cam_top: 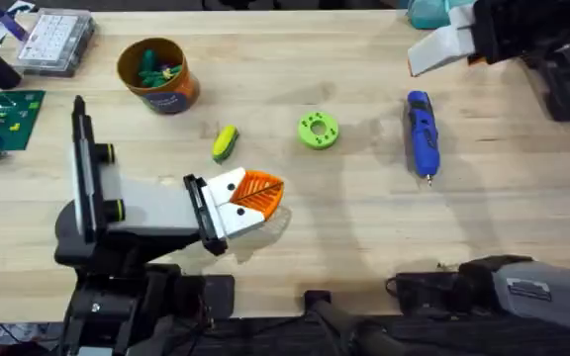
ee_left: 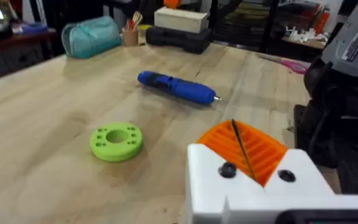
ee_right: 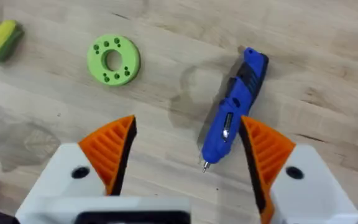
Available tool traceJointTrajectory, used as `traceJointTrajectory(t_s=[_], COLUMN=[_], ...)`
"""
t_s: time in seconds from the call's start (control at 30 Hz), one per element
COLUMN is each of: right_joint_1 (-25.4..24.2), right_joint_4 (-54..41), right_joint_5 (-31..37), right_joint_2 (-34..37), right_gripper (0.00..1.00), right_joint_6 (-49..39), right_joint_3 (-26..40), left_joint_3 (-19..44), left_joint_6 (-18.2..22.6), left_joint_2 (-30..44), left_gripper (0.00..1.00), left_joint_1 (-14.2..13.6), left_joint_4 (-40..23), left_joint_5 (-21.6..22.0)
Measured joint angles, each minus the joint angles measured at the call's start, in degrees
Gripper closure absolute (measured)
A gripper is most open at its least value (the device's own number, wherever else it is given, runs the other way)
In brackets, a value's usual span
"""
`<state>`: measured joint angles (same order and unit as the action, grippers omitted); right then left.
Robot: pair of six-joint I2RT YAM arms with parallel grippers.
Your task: Pick up the gripper from the table and insert it into the empty holder that is missing its gripper. Then pick up a screw, insert it into the mounting hole, and use the screwdriver to tighten it. Finally, clean up the table by picking up the vegetable and placing it into the bucket.
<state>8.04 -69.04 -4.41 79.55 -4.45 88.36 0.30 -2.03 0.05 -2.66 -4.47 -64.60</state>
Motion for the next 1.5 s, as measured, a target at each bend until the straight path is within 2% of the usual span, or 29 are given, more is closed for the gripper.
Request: traceJointTrajectory(t_s=[0.33,0.5,0.83,1.1,1.23,1.5], right_joint_1=[-0.2,-2.4,-10.8,-11.5,-11.5,-11.5], right_joint_4=[-0.7,1.6,10.3,18.3,20.1,23.5], right_joint_5=[1.0,1.0,2.1,2.5,2.6,2.7], right_joint_2=[0.5,0.5,0.7,1.4,4.2,14.4], right_gripper=[0.006,0.005,0.005,0.005,0.005,0.005], right_joint_6=[0.2,0.2,0.2,0.2,0.2,0.2], right_joint_3=[0.0,-1.0,-12.4,-19.5,-20.3,-20.6], left_joint_3=[0.0,0.0,0.0,0.0,0.0,0.0], left_joint_6=[0.0,0.0,0.0,0.0,0.0,0.0], left_joint_2=[0.0,0.0,0.0,0.0,0.0,0.0], left_gripper=[0.996,0.996,0.996,0.996,0.996,0.996], left_joint_1=[0.0,0.0,0.0,0.0,0.0,0.0], left_joint_4=[-1.7,-1.7,-1.7,-1.7,-1.7,-1.7], left_joint_5=[0.1,0.1,0.1,0.1,0.1,0.1])
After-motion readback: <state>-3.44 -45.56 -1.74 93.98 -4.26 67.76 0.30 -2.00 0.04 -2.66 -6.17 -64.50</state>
